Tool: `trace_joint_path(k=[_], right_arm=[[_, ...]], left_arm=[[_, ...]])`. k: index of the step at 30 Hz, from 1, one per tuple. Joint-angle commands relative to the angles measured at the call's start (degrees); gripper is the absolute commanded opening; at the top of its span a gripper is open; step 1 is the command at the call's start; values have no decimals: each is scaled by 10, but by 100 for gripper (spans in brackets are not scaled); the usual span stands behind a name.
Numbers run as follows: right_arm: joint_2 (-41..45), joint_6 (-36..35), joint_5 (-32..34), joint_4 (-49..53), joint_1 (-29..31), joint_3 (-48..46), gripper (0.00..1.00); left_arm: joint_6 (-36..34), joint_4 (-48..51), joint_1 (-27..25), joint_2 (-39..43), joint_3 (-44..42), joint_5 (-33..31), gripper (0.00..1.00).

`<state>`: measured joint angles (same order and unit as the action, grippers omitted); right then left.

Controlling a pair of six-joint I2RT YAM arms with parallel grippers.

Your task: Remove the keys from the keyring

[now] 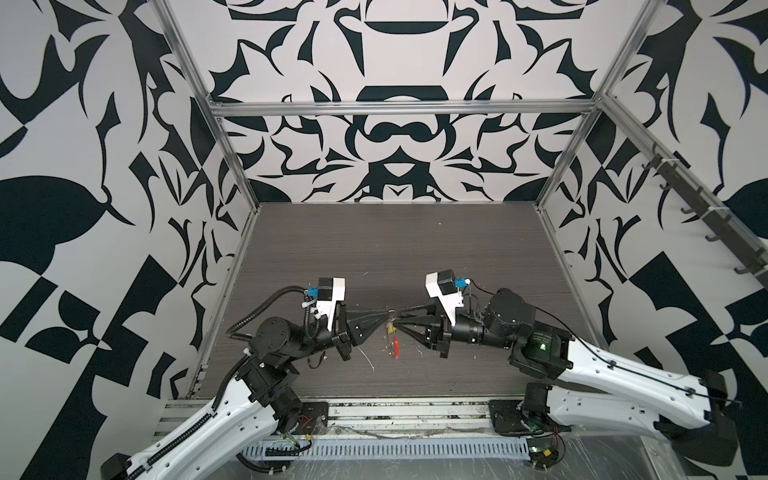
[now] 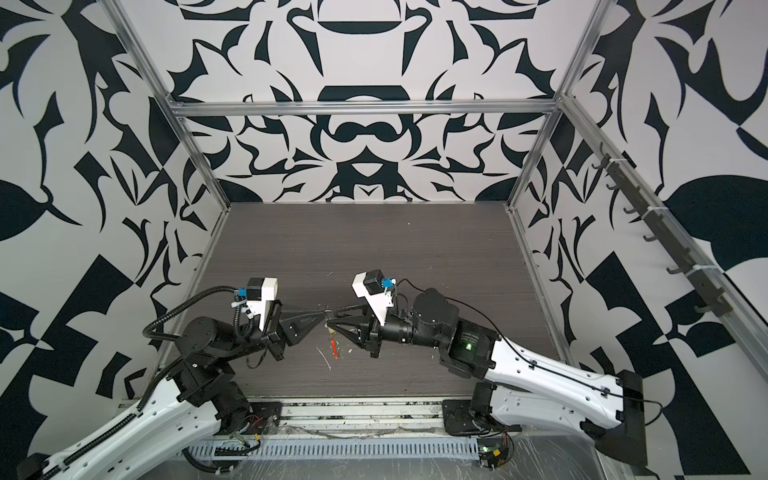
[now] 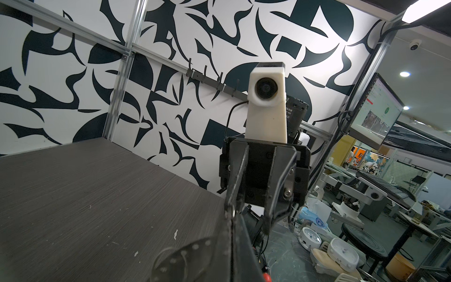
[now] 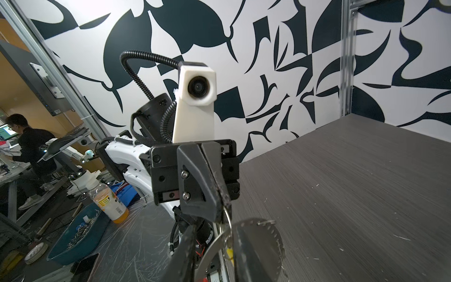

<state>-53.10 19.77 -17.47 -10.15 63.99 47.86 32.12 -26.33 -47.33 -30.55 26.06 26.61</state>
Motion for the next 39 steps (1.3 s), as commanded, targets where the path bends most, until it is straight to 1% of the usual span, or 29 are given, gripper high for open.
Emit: trace_joint_path(k=[1,5,14,15,19,23,25,27,29,30,33,36,39], right_arm=[[-1,5,-12,-28,2,23,24],[-2,4,-11,-30,3,23,14],[2,23,0,-49,3,13,13],[1,25,0,-50,3,13,12],[-3,31,7,-46,2,14,0],[4,33,29,-25,1,17,0],[10,30,48,5,0,27,0],[15,21,57,51,-3,44,0],[13,1,51,124,-13,77,0],[10,-8,42,156,-17,92,0],[-8,-44,9,251,-35,142,0],[-27,-86,-36,325,-54,183,0],[-47,-135,-102,389,-80,217,0]], left_arm=[[2,-24,-1,2,0,3,0],[4,-27,-1,-3,1,6,0],[5,-26,-1,-5,1,4,0],[5,-27,-1,-6,1,4,0],[7,-32,-2,-11,1,6,0],[13,-27,-1,-8,3,4,0],[13,-5,-1,-2,8,-6,1],[2,15,-1,8,9,-12,16],[-5,37,-1,23,10,-25,31],[-6,44,-1,29,9,-28,35],[-14,70,-1,36,15,-23,39],[-20,90,-1,27,27,-4,39],[-26,103,-1,6,41,23,38]])
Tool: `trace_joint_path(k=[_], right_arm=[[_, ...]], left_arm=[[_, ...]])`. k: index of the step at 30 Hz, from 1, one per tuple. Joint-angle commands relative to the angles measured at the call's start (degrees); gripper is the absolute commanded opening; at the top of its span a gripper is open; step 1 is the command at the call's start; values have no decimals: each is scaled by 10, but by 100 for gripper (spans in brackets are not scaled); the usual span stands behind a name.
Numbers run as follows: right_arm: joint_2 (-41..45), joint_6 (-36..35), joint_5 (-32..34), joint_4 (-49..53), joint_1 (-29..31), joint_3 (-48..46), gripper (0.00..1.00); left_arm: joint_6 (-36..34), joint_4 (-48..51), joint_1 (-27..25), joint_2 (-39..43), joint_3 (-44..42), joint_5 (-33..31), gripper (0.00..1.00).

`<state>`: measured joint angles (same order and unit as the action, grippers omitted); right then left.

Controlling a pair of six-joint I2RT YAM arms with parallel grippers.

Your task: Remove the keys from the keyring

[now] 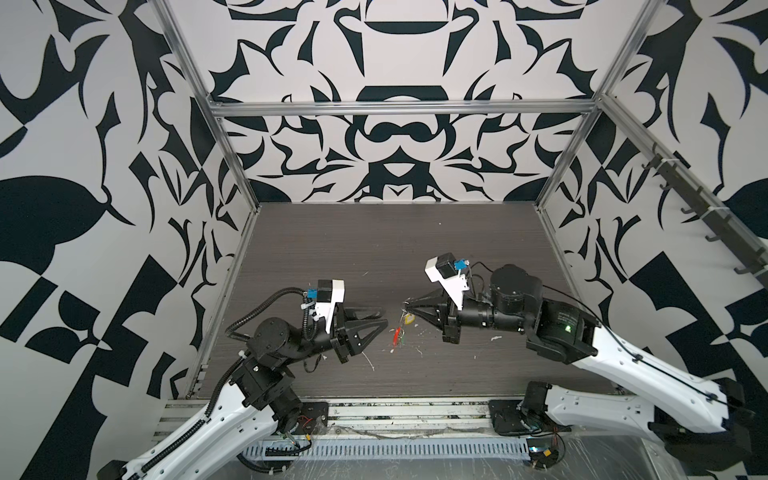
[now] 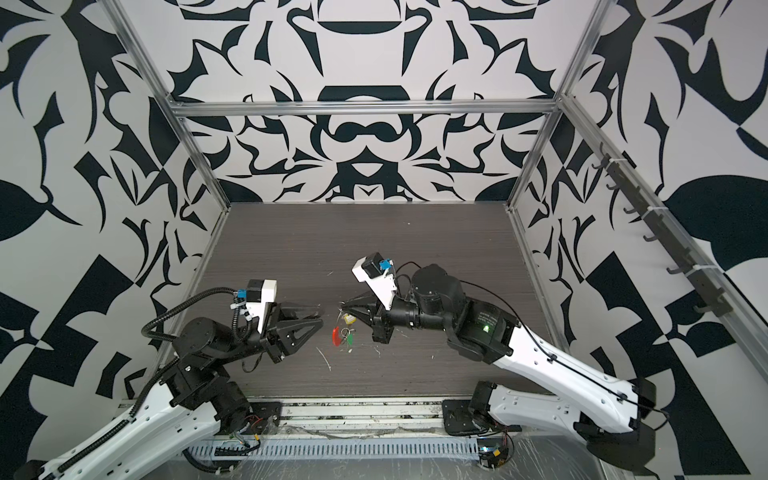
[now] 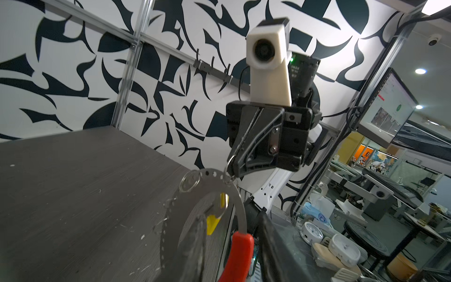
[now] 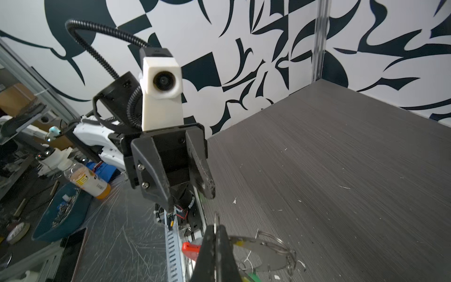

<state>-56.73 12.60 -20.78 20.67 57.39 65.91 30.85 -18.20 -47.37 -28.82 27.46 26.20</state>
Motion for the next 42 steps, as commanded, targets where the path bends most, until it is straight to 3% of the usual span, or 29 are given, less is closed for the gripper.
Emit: trace_joint_path(k=[1,6,10,28,32,37,42], right_arm=[[-17,-77,-87,100,-22,47,0],[-48,-121,-148,164,-42,87,0],[-73,-133,-167,193,-43,110,0],[-92,-122,-150,180,-44,129,0],[-97,-114,-153,172,-43,127,0],[-101,-100,-153,154,-44,122,0],[-97,-88,-151,135,-44,116,0]], left_arm=[[-14,22,-1,-19,31,38,38],[-18,26,-1,-54,48,72,37],[-18,30,-1,-76,58,88,30],[-12,27,-1,-113,75,117,23],[-8,21,-1,-119,76,117,15],[-4,12,-1,-126,75,117,13],[-2,8,-1,-125,73,116,0]])
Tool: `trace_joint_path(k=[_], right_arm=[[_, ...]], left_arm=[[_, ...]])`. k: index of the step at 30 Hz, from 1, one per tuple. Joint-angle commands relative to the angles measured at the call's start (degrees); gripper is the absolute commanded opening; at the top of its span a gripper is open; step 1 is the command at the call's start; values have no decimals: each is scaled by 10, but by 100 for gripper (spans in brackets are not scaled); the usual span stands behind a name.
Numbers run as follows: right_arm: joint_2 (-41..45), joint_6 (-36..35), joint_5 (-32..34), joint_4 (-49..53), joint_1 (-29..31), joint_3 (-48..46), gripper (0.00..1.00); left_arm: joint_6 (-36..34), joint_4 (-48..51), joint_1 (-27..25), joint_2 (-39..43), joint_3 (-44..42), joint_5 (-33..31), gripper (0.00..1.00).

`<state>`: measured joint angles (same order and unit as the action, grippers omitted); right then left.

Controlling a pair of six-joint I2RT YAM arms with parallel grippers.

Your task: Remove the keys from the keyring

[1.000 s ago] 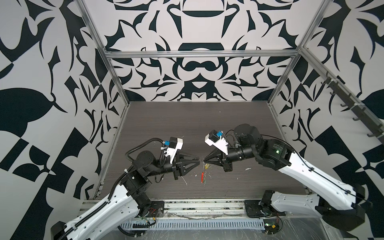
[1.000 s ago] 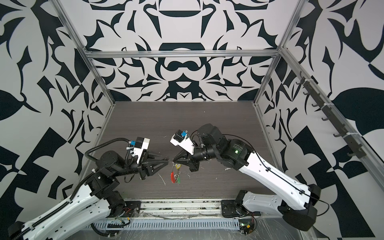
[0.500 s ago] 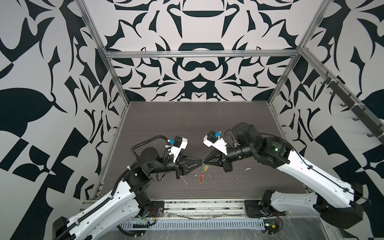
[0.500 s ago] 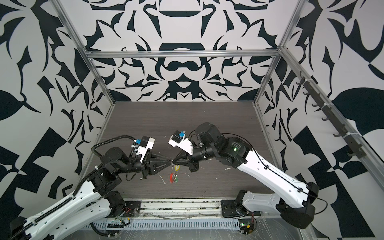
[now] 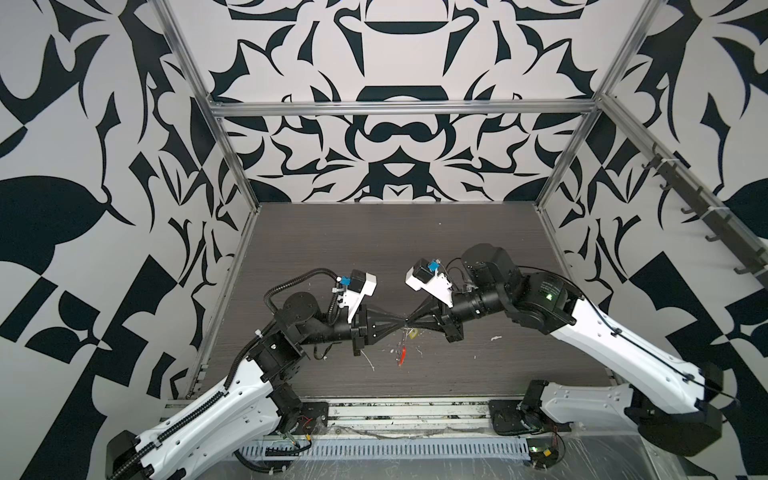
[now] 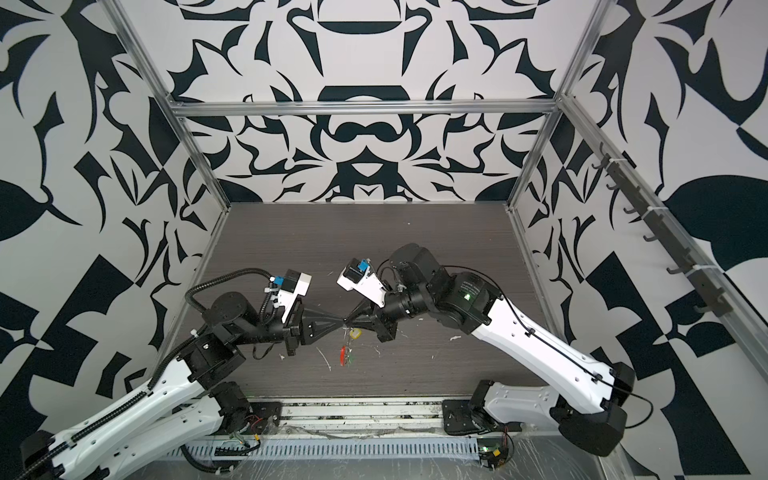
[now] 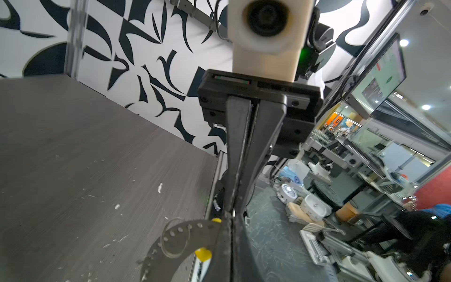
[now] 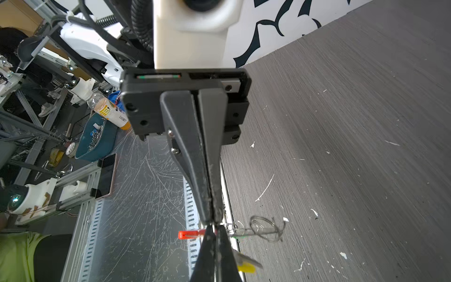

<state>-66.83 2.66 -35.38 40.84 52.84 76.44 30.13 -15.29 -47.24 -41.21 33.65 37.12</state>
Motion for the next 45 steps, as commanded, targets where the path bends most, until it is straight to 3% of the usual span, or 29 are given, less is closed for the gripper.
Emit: trace_joint_path(k=[1,6,11,15,25,38,45], right_arm=[[5,16,-4,-73,1,8,0],[17,35,8,-103,2,-8,0],[65,55,47,-165,2,-52,33],[112,64,76,-216,2,-101,43],[126,98,68,-351,11,-205,43],[108,97,65,-391,38,-222,46],[101,96,65,-398,52,-221,27]], left_arm=[[5,-22,-2,0,11,5,0],[5,-36,-2,10,0,-24,0],[5,-56,-2,41,-22,-87,0],[6,-73,-2,78,-41,-126,0],[15,-136,-2,102,-62,-116,0],[28,-173,-2,90,-65,-85,0],[30,-168,-2,96,-68,-114,0]])
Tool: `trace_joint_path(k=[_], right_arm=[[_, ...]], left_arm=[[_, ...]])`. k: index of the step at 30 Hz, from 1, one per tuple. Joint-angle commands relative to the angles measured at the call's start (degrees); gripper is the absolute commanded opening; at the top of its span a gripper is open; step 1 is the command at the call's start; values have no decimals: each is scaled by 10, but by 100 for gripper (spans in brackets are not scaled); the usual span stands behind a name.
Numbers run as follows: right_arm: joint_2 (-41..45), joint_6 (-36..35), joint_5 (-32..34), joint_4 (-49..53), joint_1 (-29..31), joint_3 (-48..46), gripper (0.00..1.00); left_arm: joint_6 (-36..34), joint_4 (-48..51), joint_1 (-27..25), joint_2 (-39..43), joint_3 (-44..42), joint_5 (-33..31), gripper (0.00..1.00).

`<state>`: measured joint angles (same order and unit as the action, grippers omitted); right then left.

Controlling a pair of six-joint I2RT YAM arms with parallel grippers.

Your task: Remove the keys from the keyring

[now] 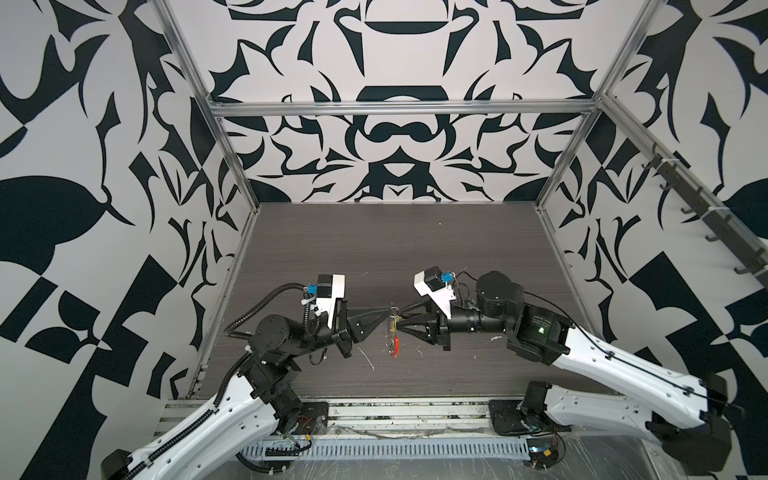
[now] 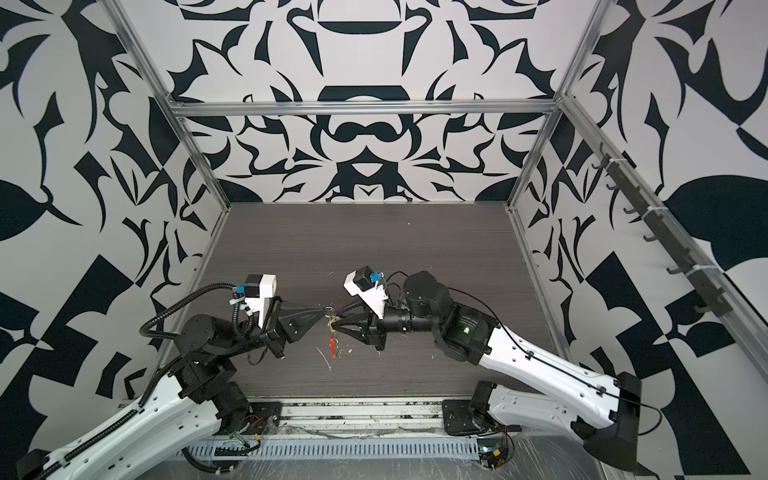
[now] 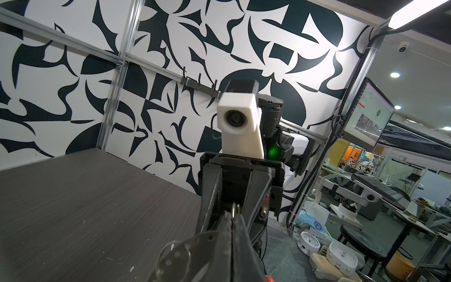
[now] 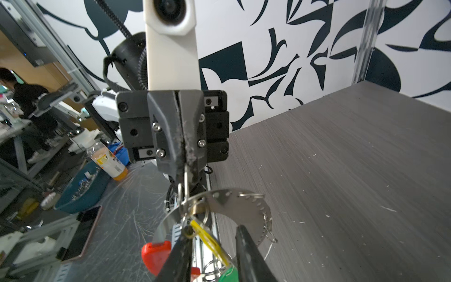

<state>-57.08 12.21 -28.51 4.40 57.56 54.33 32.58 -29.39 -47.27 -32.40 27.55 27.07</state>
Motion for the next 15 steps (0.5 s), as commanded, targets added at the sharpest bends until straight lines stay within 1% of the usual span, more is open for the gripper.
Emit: trace_joint_path(k=[1,5,8,15], right_arm=[[2,1,-4,-35,8,0,23],[0,0,7,-34,15,0,8],[0,0,16,-32,19,0,0],[-22,3,26,-46,37,-1,0]], left_arm=[[6,-26,-2,10,-7,-17,0],[6,-22,-2,21,-11,-36,0],[7,-22,-2,33,-14,-51,0],[16,-48,-2,28,-20,-56,0]])
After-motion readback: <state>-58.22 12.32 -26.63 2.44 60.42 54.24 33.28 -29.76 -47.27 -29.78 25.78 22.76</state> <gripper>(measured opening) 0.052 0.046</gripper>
